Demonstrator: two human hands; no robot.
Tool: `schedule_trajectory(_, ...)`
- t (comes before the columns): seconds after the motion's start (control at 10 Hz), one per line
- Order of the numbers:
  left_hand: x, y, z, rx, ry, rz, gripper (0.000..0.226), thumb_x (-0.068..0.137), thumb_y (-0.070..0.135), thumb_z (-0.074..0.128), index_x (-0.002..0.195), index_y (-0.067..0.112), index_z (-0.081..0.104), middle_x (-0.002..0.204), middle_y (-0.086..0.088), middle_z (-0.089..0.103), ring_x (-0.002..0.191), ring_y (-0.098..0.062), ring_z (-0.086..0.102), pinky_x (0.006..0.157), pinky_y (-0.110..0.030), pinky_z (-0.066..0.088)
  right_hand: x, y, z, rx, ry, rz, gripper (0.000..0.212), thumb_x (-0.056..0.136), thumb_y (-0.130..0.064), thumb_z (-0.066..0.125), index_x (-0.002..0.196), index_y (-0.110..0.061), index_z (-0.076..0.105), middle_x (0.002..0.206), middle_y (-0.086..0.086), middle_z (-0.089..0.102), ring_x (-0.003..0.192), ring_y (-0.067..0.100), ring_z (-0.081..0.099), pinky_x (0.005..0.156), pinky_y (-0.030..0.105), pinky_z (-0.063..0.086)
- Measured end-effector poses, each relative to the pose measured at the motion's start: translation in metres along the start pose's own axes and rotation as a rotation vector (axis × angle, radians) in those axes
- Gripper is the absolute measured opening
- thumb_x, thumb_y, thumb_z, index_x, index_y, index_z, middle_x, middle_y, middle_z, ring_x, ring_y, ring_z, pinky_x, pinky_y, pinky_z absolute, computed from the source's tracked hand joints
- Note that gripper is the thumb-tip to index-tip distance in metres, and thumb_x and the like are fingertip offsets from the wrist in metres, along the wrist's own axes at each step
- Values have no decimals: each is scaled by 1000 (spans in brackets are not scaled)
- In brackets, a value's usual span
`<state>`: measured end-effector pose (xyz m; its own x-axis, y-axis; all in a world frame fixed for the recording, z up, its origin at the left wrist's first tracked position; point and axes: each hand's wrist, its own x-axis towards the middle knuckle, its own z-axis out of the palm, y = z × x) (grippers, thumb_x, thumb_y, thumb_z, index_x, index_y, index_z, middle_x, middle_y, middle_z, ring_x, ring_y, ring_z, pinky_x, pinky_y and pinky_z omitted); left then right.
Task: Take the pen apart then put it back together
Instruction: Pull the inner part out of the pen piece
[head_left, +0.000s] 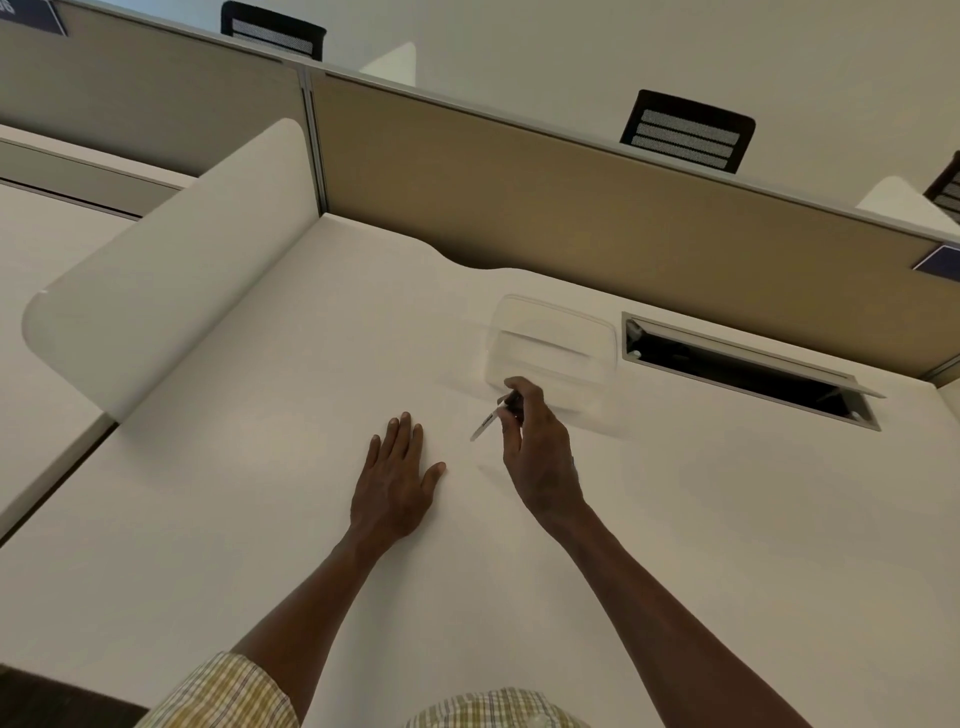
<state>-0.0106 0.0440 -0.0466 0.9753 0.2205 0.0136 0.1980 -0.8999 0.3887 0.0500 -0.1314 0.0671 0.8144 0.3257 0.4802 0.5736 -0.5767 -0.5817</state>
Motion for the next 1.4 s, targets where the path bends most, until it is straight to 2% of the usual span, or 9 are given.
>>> schedule_trajectory(0.1, 1, 0, 0, 3, -2, -2, 71, 101, 52, 27, 155, 9, 11, 165, -7, 0, 152, -18, -5, 123, -37, 0, 6, -2, -1, 20, 58, -10, 32, 97, -11, 58, 126, -15, 45, 97, 2, 67, 83, 8, 62, 75, 3, 41)
schedule_trajectory(0.2, 0, 0, -1, -1, -5, -1, 70, 101, 52, 27, 155, 10, 11, 165, -7, 0, 152, -18, -6, 123, -37, 0, 2, 2, 6, 3, -3, 18, 33, 97, -12, 57, 126, -20, 43, 95, -3, 64, 80, 6, 59, 72, 5, 41)
schedule_trajectory(0.3, 0, 0, -1, -2, -3, -1, 71, 101, 52, 26, 155, 9, 12, 165, -8, 0, 152, -19, -5, 123, -38, 1, -9, 12, 16, -28, -162, 50, 33, 97, -13, 54, 125, -28, 43, 94, -10, 61, 78, 3, 55, 69, 14, 42)
schedule_trajectory(0.5, -1, 1, -2, 12, 2, 4, 70, 101, 51, 28, 155, 8, 14, 165, -9, 3, 152, -20, -2, 124, -40, 4, -10, 19, 21, -81, -216, 64, 32, 96, -15, 53, 119, -34, 40, 90, -18, 54, 76, 0, 50, 64, 10, 37)
schedule_trajectory(0.6, -1, 1, -2, 9, 1, -1, 70, 101, 51, 28, 155, 8, 14, 165, -9, 3, 152, -20, -2, 124, -39, 4, -10, 18, 20, -101, -194, 50, 33, 95, -13, 54, 120, -30, 41, 91, -15, 57, 74, 1, 47, 64, 16, 38)
schedule_trajectory(0.9, -1, 0, -2, 9, 1, 1, 70, 101, 52, 27, 155, 9, 14, 165, -8, 2, 152, -19, -3, 124, -38, 3, -10, 16, 19, -93, -175, 51, 33, 95, -12, 54, 121, -28, 41, 91, -15, 57, 72, 2, 47, 65, 17, 38)
schedule_trajectory(1.0, -1, 1, -3, 5, -2, -1, 70, 101, 51, 28, 155, 9, 14, 165, -8, 2, 152, -19, -3, 124, -38, 3, -9, 15, 17, -55, -157, 102, 33, 97, -13, 54, 123, -28, 40, 88, -16, 56, 72, 1, 49, 66, 16, 39)
schedule_trajectory(1.2, -1, 1, -3, -5, 1, 2, 71, 101, 51, 29, 155, 8, 13, 164, -8, 2, 152, -19, -4, 124, -38, 2, 0, 4, 5, -8, 5, 37, 33, 96, -10, 57, 124, -19, 42, 92, -1, 65, 78, 7, 59, 72, 1, 37)
schedule_trajectory(1.4, -1, 2, -3, -10, 8, 1, 71, 101, 51, 30, 155, 8, 15, 165, -8, 3, 152, -20, -2, 124, -38, 4, 6, 1, 6, -27, 3, 3, 33, 97, -11, 56, 125, -19, 42, 94, 0, 66, 81, 10, 62, 70, 14, 47)
